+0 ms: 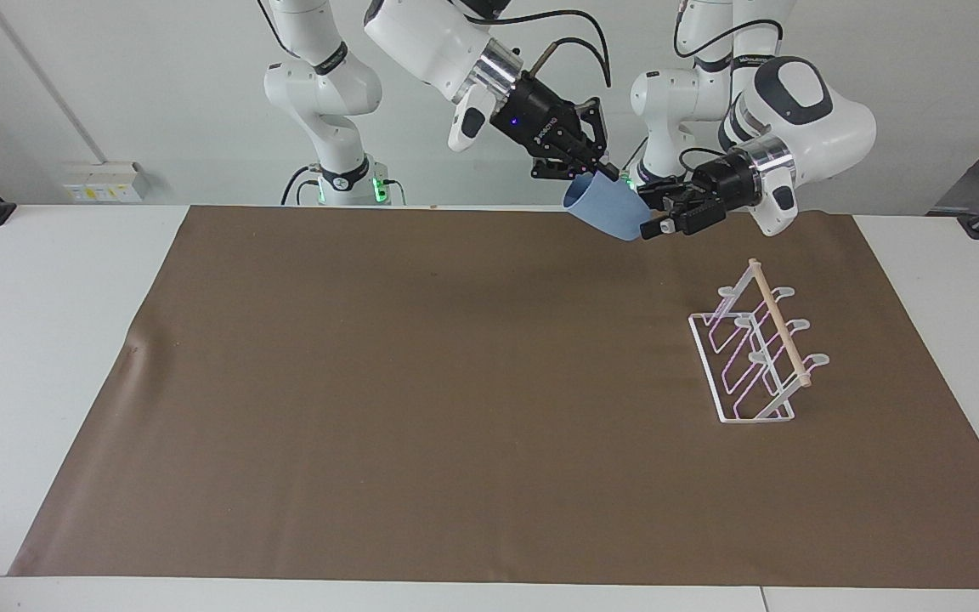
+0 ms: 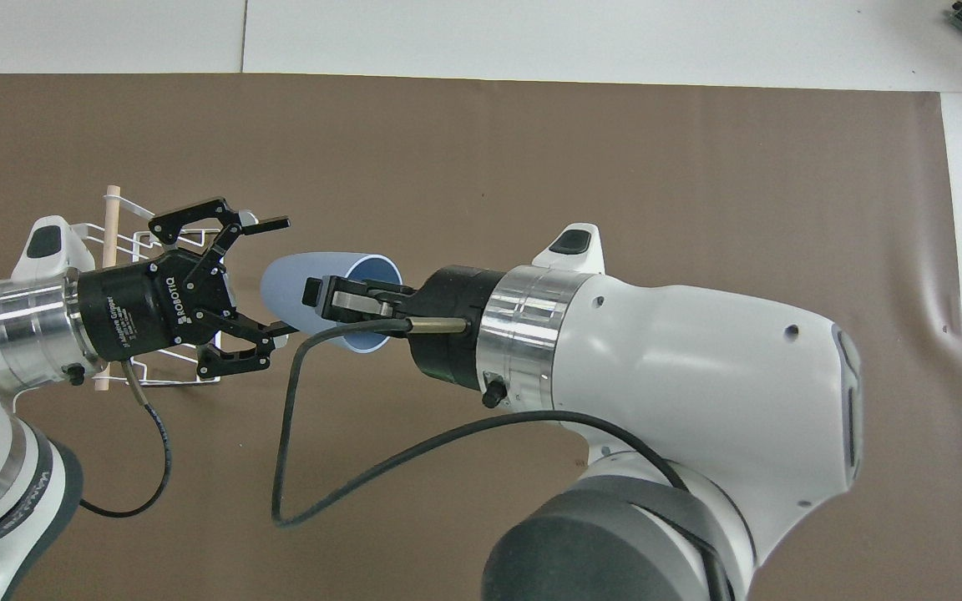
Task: Hang cup on cup holder
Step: 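Carry the cup toward the left gripper and hold it between fingers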
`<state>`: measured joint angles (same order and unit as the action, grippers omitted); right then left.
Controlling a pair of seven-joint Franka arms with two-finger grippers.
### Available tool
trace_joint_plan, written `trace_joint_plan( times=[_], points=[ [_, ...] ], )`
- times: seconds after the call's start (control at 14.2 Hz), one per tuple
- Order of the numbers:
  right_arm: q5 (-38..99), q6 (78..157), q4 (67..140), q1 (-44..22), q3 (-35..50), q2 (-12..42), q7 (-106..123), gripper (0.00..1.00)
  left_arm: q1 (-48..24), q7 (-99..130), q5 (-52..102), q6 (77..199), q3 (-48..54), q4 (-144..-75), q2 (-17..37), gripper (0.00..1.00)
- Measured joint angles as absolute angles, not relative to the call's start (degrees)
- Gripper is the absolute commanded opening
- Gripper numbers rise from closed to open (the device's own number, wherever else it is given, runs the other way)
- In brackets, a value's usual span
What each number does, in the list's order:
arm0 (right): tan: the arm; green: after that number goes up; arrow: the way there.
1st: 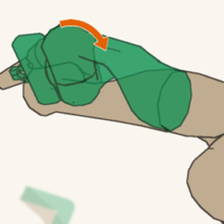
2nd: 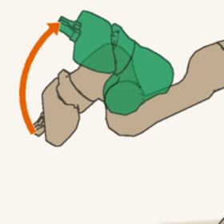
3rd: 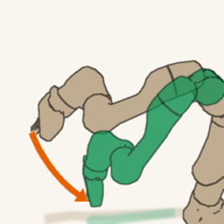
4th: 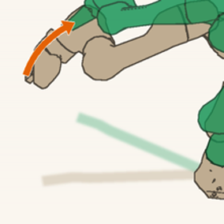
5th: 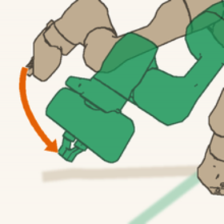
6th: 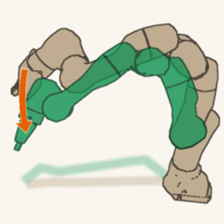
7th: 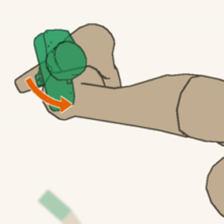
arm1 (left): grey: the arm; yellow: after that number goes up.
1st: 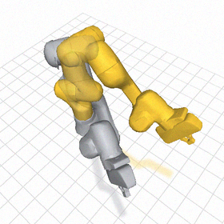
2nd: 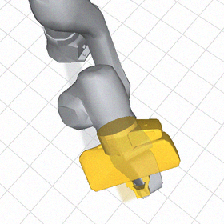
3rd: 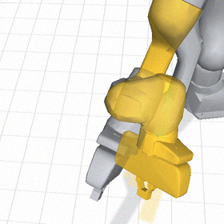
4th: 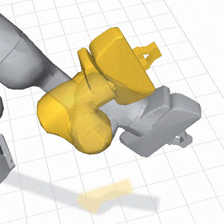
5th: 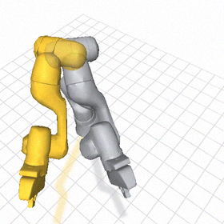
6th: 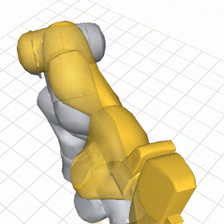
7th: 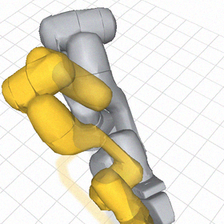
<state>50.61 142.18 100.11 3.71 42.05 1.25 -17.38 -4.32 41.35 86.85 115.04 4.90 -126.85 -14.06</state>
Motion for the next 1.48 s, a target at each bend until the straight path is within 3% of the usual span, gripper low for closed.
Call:
trace_joint_plan(
  times=[0.14,0.28,0.35,0.57,1.13,1.27,1.41,1.48],
  points=[
    [50.61,142.18,100.13,3.76,42.05,1.25,-17.38,0.0,-4.32,41.93,86.85,115.04,5.12,-126.84,-14.42,0.96],
    [50.61,142.13,100.18,3.88,42.05,1.26,-17.38,0.0,-4.32,42.49,86.79,115.05,5.4,-126.84,-14.64,0.77],
    [50.61,142.2,100.2,3.94,42.04,1.25,-17.38,0.0,-4.32,42.74,86.75,115.04,5.51,-126.87,-14.73,0.64],
    [50.61,142.42,100.14,4.43,42.01,1.25,-17.38,0.0,-4.31,42.71,86.47,115.08,5.56,-127.02,-14.88,0.03],
    [50.61,142.43,100.19,4.41,42.08,1.25,-17.38,0.01,-4.3,42.33,85.74,115.27,5.52,-126.9,-15.02,0.0],
    [50.61,142.42,100.19,4.41,42.09,1.25,-17.38,0.25,-4.3,42.32,85.56,115.31,5.52,-126.84,-15.03,0.0],
    [50.61,141.84,100.47,4.3,42.35,1.26,-17.38,0.35,-4.31,42.13,85.51,115.37,5.54,-126.28,-15.04,0.0],
    [50.61,141.84,100.57,4.29,42.5,1.26,-17.38,0.58,-4.3,42.12,85.19,115.41,5.53,-126.07,-15.06,0.0]
  ],
)
